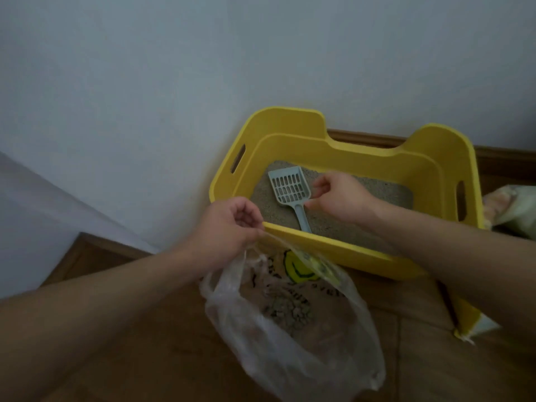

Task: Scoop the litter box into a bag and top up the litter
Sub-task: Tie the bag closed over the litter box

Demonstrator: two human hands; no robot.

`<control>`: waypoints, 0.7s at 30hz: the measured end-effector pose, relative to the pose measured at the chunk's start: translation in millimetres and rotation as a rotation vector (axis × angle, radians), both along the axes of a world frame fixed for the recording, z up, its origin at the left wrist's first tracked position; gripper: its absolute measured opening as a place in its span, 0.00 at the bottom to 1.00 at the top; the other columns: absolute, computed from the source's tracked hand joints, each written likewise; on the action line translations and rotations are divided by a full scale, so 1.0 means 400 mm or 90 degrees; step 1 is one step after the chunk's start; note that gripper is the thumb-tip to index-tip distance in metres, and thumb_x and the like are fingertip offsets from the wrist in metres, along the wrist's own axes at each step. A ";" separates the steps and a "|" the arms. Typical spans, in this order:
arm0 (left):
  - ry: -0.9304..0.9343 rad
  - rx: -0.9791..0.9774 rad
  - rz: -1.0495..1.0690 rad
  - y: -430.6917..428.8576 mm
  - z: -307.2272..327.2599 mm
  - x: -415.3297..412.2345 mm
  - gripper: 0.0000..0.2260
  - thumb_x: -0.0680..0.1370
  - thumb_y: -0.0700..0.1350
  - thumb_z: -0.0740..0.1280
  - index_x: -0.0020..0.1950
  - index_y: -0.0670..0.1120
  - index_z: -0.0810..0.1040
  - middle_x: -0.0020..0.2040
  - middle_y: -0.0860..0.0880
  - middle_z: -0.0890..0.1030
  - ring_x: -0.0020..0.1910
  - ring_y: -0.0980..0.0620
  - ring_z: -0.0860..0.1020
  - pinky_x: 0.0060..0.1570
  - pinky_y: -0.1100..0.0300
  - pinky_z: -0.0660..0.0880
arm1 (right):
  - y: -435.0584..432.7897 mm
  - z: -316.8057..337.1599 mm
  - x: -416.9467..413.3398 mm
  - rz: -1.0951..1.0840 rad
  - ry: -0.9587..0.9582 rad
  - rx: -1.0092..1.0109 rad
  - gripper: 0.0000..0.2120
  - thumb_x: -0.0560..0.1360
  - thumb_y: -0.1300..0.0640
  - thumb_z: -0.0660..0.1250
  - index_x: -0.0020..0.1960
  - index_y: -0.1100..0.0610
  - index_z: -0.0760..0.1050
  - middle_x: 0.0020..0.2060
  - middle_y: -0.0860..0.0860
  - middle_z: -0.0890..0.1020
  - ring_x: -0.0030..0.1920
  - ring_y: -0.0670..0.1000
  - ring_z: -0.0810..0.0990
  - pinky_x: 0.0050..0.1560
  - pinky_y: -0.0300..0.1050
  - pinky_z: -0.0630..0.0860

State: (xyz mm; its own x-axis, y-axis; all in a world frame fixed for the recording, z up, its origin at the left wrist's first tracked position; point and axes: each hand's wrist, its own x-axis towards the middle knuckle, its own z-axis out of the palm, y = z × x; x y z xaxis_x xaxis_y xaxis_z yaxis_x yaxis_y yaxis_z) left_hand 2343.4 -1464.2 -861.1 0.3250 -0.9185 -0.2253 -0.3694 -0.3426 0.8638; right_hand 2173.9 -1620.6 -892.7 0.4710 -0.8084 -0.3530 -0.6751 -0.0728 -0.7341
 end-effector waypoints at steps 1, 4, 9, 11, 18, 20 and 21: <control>-0.012 0.002 -0.001 0.000 0.001 -0.001 0.12 0.70 0.28 0.74 0.40 0.44 0.78 0.37 0.46 0.83 0.34 0.54 0.78 0.38 0.60 0.78 | 0.009 0.016 -0.009 0.006 -0.005 -0.012 0.20 0.72 0.54 0.76 0.60 0.55 0.73 0.51 0.50 0.80 0.50 0.51 0.79 0.48 0.45 0.77; -0.043 0.001 -0.009 0.004 0.007 -0.003 0.12 0.70 0.29 0.75 0.39 0.45 0.78 0.39 0.45 0.83 0.35 0.54 0.79 0.40 0.59 0.78 | 0.045 0.067 -0.040 0.022 -0.021 -0.031 0.21 0.72 0.53 0.76 0.62 0.55 0.73 0.50 0.49 0.80 0.50 0.49 0.79 0.51 0.46 0.77; -0.078 0.003 -0.011 0.020 0.034 0.001 0.12 0.69 0.30 0.76 0.40 0.46 0.78 0.39 0.48 0.82 0.38 0.54 0.80 0.40 0.64 0.77 | 0.127 0.139 -0.092 0.071 -0.029 -0.073 0.20 0.72 0.54 0.76 0.60 0.53 0.74 0.47 0.47 0.80 0.48 0.47 0.80 0.52 0.47 0.79; -0.105 0.010 -0.029 0.032 0.046 0.001 0.13 0.69 0.31 0.76 0.41 0.47 0.78 0.39 0.48 0.81 0.38 0.54 0.79 0.39 0.65 0.77 | 0.159 0.153 -0.114 0.090 -0.024 -0.077 0.19 0.71 0.53 0.77 0.59 0.52 0.74 0.47 0.46 0.80 0.48 0.47 0.80 0.53 0.47 0.79; -0.205 0.057 -0.071 0.087 0.057 0.001 0.17 0.66 0.37 0.80 0.46 0.52 0.77 0.48 0.47 0.82 0.50 0.49 0.80 0.53 0.54 0.78 | 0.243 0.140 -0.181 0.129 0.044 -0.072 0.19 0.70 0.52 0.77 0.58 0.51 0.75 0.47 0.45 0.80 0.49 0.48 0.80 0.55 0.46 0.77; -0.247 0.077 -0.085 0.102 0.062 0.004 0.18 0.67 0.41 0.81 0.50 0.52 0.77 0.50 0.50 0.80 0.52 0.51 0.78 0.51 0.57 0.75 | 0.265 0.114 -0.202 0.133 0.078 -0.065 0.19 0.70 0.51 0.77 0.57 0.52 0.76 0.47 0.46 0.81 0.49 0.48 0.80 0.55 0.48 0.78; -0.268 0.085 -0.096 0.109 0.066 0.005 0.19 0.67 0.43 0.81 0.52 0.53 0.77 0.51 0.51 0.80 0.52 0.52 0.78 0.50 0.59 0.73 | 0.274 0.098 -0.212 0.133 0.092 -0.060 0.18 0.70 0.51 0.77 0.57 0.52 0.76 0.47 0.46 0.80 0.49 0.48 0.80 0.55 0.48 0.78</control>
State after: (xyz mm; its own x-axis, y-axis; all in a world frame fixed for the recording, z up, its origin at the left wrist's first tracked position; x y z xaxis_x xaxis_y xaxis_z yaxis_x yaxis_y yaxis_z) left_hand 2345.6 -1420.4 -834.7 0.2791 -0.9344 -0.2214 -0.7326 -0.3562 0.5801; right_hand 2089.1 -1510.8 -853.6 0.5810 -0.7317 -0.3565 -0.7354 -0.2842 -0.6152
